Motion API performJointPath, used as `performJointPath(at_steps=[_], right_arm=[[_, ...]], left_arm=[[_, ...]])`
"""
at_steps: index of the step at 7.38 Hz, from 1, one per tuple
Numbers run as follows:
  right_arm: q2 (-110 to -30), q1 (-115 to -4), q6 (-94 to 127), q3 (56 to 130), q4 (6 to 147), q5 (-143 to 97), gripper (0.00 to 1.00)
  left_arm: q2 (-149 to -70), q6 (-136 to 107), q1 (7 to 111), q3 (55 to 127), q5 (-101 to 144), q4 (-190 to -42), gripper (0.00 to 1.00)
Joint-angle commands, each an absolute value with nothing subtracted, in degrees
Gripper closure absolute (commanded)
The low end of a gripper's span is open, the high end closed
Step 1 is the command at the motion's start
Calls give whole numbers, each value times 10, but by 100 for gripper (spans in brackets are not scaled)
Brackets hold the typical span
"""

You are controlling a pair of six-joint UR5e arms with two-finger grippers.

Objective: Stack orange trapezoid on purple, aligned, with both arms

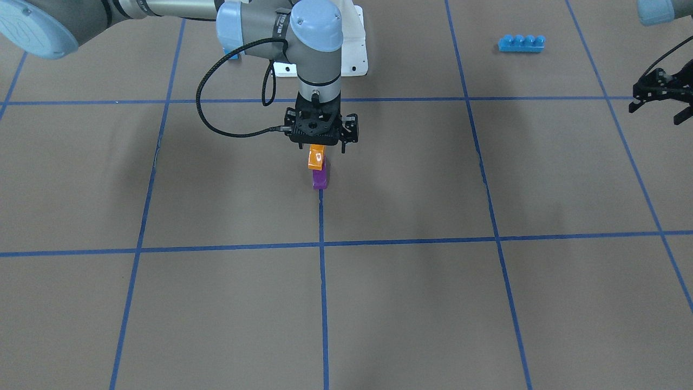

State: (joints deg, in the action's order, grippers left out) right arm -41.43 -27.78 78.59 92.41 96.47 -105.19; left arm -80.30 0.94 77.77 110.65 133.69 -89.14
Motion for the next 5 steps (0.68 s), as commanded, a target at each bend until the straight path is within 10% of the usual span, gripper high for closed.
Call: performJointPath(at_steps=[1, 5], right_arm=[[-438, -347, 720, 952, 968, -1122, 0], [-639, -530, 396, 1092, 1030, -1248, 0]], left_arm=[[-795, 49, 841, 1085, 1338, -889, 0], [-788, 99, 882, 1074, 1337, -856, 0]])
